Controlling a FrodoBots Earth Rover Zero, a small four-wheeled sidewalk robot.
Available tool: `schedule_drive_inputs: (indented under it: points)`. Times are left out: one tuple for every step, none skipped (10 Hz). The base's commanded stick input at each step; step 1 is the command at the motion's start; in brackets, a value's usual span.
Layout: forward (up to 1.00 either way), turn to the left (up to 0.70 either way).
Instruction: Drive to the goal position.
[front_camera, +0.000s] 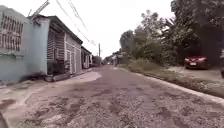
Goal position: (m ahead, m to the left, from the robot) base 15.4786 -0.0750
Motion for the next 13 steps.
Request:
schedule_drive_inputs:
  points:
    - [1.00,0.00]
    - [1.00,0.00]
    - [1.00,0.00]
    - [1.00,0.00]
    - [1.00,0.00]
    - [1.00,0.00]
    - [1.00,0.00]
    - [1.00,0.00]
    - [1.00,0.00]
    - [1.00,0.00]
    - [1.00,0.00]
    - [1.00,0.00]
    - [1.00,0.00]
